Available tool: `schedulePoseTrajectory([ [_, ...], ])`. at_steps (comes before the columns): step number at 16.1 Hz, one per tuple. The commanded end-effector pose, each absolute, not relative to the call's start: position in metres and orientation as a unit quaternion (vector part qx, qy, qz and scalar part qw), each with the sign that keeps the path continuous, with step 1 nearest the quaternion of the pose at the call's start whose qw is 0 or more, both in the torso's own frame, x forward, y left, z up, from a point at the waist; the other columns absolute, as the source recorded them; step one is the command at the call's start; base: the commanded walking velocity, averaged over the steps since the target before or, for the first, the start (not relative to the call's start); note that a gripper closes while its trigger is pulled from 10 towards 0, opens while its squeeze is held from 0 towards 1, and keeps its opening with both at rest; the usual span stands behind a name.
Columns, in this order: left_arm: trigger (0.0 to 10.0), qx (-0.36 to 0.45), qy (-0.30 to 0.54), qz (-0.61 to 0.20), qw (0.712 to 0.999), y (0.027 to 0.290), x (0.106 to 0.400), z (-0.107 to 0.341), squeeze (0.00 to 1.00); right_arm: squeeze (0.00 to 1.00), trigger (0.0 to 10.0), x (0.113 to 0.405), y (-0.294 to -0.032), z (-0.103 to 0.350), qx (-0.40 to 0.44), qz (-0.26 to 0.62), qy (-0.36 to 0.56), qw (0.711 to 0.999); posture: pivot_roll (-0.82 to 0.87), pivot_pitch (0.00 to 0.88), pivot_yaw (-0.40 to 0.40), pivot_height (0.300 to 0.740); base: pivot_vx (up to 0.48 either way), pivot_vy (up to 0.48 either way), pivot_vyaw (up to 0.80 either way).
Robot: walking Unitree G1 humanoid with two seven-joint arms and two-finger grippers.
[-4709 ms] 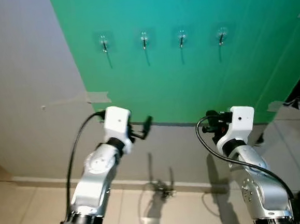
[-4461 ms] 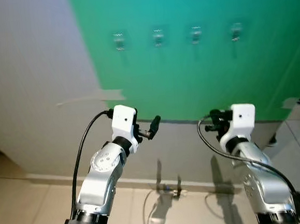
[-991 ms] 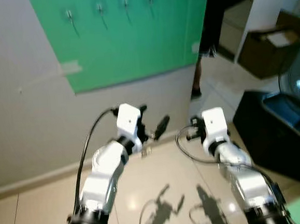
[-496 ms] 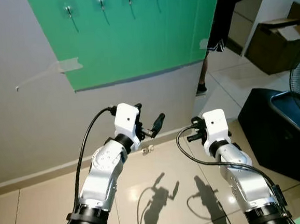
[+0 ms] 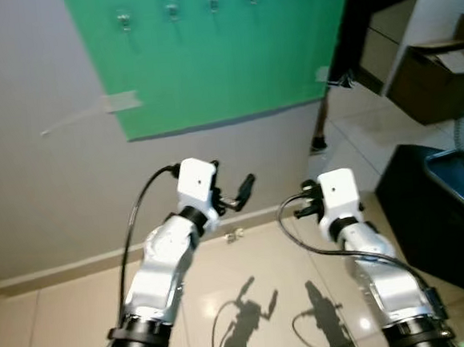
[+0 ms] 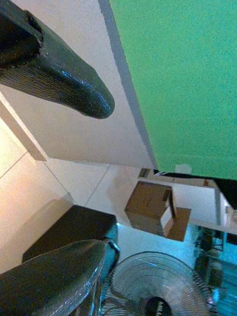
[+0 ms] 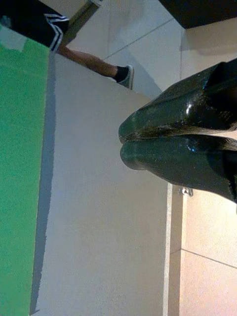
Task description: Hang keys on a hook
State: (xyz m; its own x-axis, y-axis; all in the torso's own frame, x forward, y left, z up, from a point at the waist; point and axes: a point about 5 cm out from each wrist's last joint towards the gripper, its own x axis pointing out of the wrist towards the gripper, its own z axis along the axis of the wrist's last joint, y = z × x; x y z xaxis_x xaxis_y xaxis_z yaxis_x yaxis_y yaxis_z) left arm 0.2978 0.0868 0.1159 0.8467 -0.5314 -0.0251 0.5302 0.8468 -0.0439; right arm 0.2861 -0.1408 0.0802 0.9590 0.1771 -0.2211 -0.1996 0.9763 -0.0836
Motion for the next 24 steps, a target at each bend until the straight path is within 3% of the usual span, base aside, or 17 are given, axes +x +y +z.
schedulePoseTrajectory([
  [1,10.0,-0.020,0.030,-0.266,0.963,0.094,0.299,0.114,0.00,0.00,10.0,0.287,-0.136,0.085,-0.047,0.104,0.099,0.989,-0.08,0.000,0.013,0.740,0.000,0.480,0.00],
  [11,10.0,-0.038,0.038,-0.262,0.964,0.096,0.300,0.115,0.00,0.00,10.0,0.283,-0.137,0.089,-0.036,0.099,0.081,0.991,-0.09,0.000,0.022,0.740,0.000,0.480,0.00],
  [17,10.0,-0.027,0.031,-0.265,0.963,0.094,0.299,0.118,0.00,0.00,10.0,0.286,-0.142,0.093,-0.043,0.078,0.085,0.992,-0.10,0.000,0.029,0.740,0.000,0.000,0.00],
  [19,10.0,-0.027,0.033,-0.263,0.964,0.094,0.299,0.117,0.00,0.00,10.0,0.285,-0.140,0.099,0.004,0.082,0.065,0.995,-0.10,0.000,0.028,0.740,0.000,0.000,-0.79],
  [24,10.0,-0.026,0.035,-0.266,0.963,0.093,0.298,0.116,0.00,0.00,10.0,0.285,-0.138,0.098,-0.010,0.084,0.069,0.994,-0.10,0.000,0.028,0.740,0.000,0.000,-0.78],
])
